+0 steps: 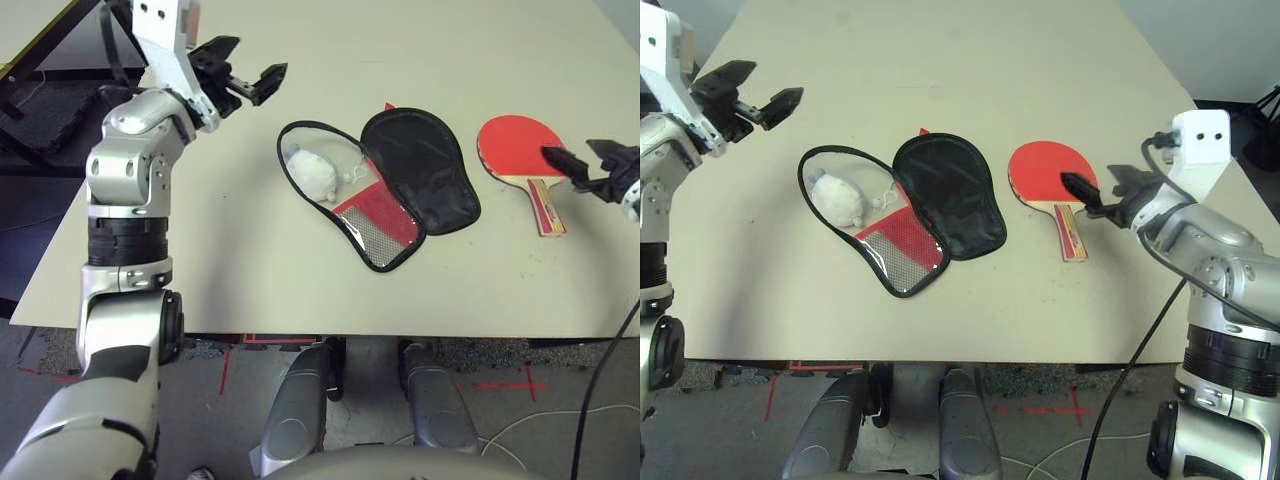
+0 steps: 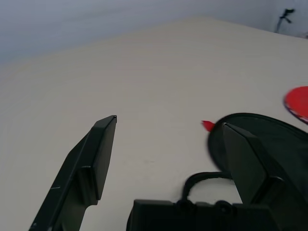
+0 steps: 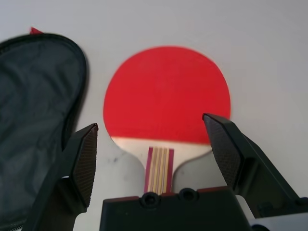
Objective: Store the ping-pong paddle in its case and zip it.
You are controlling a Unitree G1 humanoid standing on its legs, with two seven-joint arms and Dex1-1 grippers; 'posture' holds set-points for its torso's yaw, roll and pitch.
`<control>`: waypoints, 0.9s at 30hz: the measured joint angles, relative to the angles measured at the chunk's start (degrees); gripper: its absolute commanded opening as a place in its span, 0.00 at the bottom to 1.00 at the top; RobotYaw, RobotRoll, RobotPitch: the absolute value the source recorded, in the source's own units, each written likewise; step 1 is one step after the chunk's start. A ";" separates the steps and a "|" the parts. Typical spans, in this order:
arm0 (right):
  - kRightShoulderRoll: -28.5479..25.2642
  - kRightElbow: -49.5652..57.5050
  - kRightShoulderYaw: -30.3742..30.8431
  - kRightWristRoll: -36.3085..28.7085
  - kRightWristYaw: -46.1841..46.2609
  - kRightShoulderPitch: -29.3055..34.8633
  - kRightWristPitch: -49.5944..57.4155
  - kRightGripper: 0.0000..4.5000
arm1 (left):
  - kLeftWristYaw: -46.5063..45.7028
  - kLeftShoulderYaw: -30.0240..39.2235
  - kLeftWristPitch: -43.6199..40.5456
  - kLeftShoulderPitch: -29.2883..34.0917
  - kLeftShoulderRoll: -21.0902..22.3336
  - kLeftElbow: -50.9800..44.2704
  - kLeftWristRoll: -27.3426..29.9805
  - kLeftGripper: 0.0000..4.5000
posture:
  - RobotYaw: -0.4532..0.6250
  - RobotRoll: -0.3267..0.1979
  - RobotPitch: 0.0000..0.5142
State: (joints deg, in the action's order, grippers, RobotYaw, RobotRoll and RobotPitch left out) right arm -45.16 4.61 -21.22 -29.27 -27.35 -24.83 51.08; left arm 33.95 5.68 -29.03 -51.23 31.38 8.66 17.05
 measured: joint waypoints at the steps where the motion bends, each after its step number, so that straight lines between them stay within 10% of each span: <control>1: 0.01 0.48 0.00 0.04 0.48 0.34 0.80 0.99 | 0.38 -0.18 -0.04 0.00 -0.85 -0.03 0.33 1.00 | 0.38 0.62 0.43; 11: 4.50 1.08 -0.01 1.16 5.37 1.64 2.98 0.99 | 2.54 -4.59 1.15 1.72 -10.16 -1.90 1.32 1.00 | 0.37 0.62 0.42; 27: 7.00 -0.17 3.68 4.56 7.39 3.09 3.57 0.99 | 9.06 -9.19 -3.71 4.61 -8.14 -8.75 2.71 1.00 | 0.37 0.62 0.41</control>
State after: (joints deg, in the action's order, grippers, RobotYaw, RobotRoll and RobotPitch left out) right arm -38.15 4.44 -17.53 -24.71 -19.96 -21.74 54.65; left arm 43.02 -3.50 -32.74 -46.62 23.24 -0.10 19.76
